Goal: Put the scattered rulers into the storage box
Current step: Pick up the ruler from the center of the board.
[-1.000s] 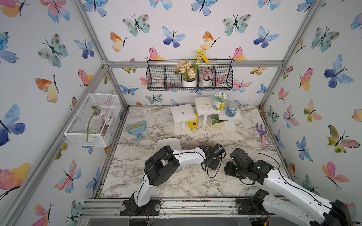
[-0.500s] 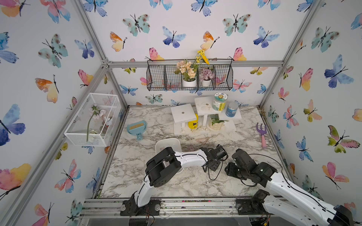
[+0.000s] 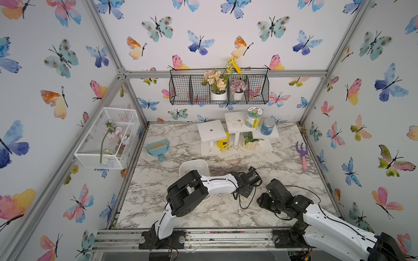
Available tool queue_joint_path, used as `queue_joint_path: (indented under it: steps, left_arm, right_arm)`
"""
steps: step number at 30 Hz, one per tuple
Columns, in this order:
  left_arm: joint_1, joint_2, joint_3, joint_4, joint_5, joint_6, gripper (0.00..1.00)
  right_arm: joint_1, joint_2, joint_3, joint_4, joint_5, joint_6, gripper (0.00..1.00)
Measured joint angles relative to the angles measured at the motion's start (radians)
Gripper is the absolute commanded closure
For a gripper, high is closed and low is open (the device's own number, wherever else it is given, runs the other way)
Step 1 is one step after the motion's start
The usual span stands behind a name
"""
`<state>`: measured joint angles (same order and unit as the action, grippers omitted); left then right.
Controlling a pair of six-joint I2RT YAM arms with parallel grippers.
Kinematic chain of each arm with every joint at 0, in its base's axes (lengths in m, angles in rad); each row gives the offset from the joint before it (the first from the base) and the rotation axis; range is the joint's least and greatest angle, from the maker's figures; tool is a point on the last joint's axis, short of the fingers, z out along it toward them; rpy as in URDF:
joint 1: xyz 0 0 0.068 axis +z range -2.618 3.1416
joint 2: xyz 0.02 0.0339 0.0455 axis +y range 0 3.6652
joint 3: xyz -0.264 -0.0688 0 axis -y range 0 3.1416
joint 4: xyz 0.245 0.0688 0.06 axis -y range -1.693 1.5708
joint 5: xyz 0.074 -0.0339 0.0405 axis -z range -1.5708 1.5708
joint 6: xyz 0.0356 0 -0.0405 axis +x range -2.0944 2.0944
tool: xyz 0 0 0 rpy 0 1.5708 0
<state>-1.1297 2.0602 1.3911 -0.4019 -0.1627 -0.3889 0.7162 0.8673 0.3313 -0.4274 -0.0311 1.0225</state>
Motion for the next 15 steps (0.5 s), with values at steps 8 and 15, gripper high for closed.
queue_joint_path:
  steps: [8,15]
  left_arm:
    - [0.014,-0.021,-0.039,0.035,0.029,0.0,0.81]
    - [0.049,-0.048,-0.09,0.096,0.104,0.004,0.81]
  right_arm:
    - [0.0,0.124,-0.025,0.237,-0.025,0.059,0.56]
    - [-0.011,0.151,-0.024,0.305,-0.021,0.084,0.54]
